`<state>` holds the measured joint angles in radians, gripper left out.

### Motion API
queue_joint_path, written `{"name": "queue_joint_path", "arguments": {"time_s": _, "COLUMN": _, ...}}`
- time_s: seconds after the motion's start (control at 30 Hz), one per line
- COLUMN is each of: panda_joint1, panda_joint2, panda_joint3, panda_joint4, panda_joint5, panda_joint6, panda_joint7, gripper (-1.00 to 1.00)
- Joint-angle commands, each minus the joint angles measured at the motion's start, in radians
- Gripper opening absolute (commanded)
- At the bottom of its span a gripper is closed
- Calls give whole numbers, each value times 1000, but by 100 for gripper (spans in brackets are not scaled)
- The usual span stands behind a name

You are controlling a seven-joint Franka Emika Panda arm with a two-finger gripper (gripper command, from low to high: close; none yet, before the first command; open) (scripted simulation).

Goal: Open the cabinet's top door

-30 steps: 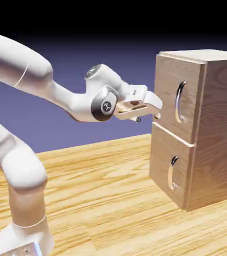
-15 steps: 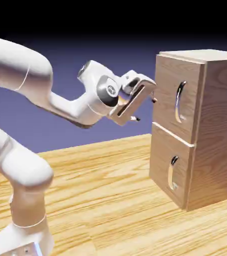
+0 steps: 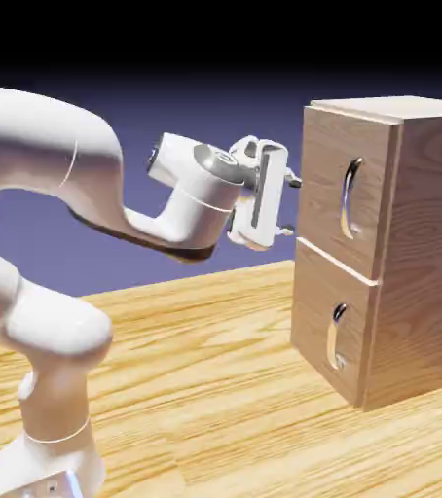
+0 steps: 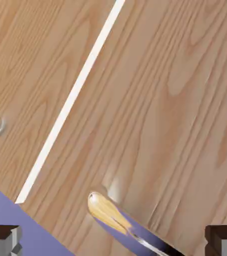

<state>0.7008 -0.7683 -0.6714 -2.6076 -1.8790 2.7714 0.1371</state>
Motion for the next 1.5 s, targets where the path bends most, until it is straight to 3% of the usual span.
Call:
{"name": "queue_joint_path", "arguments": {"time_s": 0.0, "panda_joint1": 16, "panda_joint2": -5, "panda_joint3": -16, "panda_joint4": 5, "panda_joint5": -44, "panda_joint6": -6, "panda_joint7": -14, "gripper": 100}}
{"name": "queue_joint_path", "arguments": {"time_s": 0.7, "panda_joint1": 351, "panda_joint2": -101, "panda_joint3": -342, "panda_joint4": 103, "panda_joint5": -957, "panda_joint6": -135, "panda_joint7": -308, "gripper": 100}}
{"name": "queue_joint_path", "arguments": {"time_s": 0.97, "panda_joint1": 544, "panda_joint2": -20, "panda_joint3": -486, "panda_joint4": 252, "panda_joint5": -1017, "panda_joint6": -147, "panda_joint7": -279, "gripper": 100}}
{"name": "queue_joint_path", "arguments": {"time_s": 1.0, "panda_joint1": 544, "panda_joint2": -20, "panda_joint3": -486, "panda_joint4": 252, "panda_joint5": -1017, "panda_joint6": -147, "panda_joint7": -279, "gripper": -100}}
{"name": "queue_joint_path", "arguments": {"time_s": 1.47, "panda_joint1": 73, "panda_joint2": 281, "panda_joint3": -53, "panda_joint4": 194, "panda_joint5": -1021, "panda_joint6": -148, "panda_joint7": 120, "gripper": -100}}
